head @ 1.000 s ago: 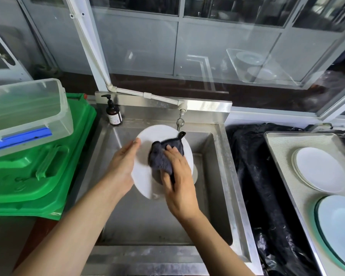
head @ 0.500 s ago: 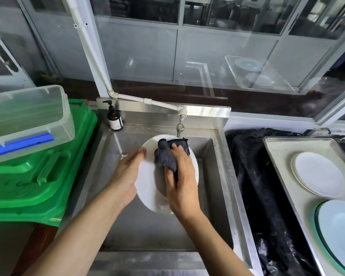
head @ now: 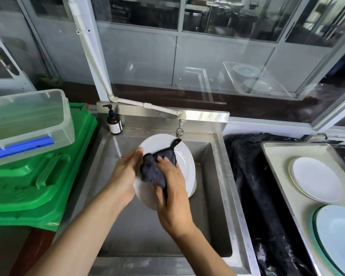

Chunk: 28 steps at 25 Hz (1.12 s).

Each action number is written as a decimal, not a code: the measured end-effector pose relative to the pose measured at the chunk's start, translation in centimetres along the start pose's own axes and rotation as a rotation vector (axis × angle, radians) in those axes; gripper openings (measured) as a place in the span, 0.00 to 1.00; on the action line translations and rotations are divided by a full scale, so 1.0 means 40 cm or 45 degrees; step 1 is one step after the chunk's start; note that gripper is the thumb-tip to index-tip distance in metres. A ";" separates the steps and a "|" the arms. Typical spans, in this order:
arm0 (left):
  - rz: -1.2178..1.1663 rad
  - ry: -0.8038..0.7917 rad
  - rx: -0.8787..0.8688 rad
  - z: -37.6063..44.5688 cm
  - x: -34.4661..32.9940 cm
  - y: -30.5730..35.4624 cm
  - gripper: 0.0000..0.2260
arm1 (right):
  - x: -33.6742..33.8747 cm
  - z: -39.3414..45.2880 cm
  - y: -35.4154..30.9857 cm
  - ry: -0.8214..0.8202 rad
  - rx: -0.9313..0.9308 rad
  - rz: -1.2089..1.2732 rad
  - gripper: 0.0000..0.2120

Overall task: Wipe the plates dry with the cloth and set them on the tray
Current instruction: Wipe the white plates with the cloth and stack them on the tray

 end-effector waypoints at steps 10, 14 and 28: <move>0.124 -0.040 0.029 -0.014 0.045 0.006 0.08 | 0.091 0.138 0.124 0.191 -0.493 0.001 0.04; 0.206 -0.094 -0.044 -0.030 0.024 0.008 0.09 | 0.088 0.130 0.117 0.191 -0.428 -0.025 0.05; 0.151 0.039 0.013 -0.018 0.003 -0.003 0.17 | 0.012 0.055 0.011 0.078 -0.025 0.053 0.18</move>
Point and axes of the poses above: each hand's wrist, its own z-axis towards the middle knuckle, its own x-axis out of the back of the hand, y = z × x, the point moved 7 cm from there along z, towards the middle knuckle, and after that the axes turned 9 degrees about y, right-handed, at the moved point
